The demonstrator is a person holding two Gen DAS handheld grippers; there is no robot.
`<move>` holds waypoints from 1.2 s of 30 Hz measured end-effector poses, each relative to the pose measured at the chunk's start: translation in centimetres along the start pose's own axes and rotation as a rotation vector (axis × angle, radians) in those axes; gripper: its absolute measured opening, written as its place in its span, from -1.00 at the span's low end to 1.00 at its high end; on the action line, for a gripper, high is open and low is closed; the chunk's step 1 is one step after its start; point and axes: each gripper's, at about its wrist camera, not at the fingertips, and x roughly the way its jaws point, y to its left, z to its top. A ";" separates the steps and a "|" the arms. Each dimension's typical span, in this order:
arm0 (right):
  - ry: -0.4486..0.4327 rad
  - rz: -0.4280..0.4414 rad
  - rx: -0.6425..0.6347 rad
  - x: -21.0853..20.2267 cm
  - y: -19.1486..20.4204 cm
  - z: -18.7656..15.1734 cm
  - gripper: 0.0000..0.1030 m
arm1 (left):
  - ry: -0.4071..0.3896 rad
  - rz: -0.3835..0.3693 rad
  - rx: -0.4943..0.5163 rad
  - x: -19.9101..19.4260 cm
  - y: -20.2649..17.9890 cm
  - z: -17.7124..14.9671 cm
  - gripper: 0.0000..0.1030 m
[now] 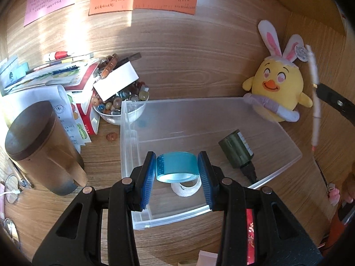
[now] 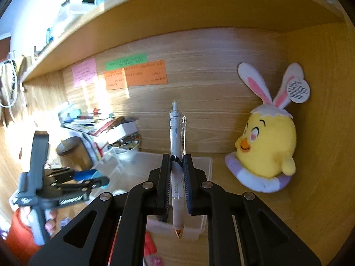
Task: Organize objects
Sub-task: 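Lower the pen and blue tape into the clear box and open both tools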
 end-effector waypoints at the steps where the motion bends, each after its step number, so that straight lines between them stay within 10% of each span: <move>1: 0.008 -0.003 -0.003 0.7 0.2 0.1 -0.80 | 0.002 -0.001 0.001 0.1 0.0 0.0 -0.25; 18: 0.286 -0.033 -0.068 11.0 0.9 -3.2 -0.80 | 0.039 -0.015 0.041 1.1 -0.1 -0.4 -0.24; 36: 0.379 -0.048 -0.085 12.2 0.9 -3.7 -0.76 | -0.050 -0.037 0.013 -3.0 0.0 0.0 0.45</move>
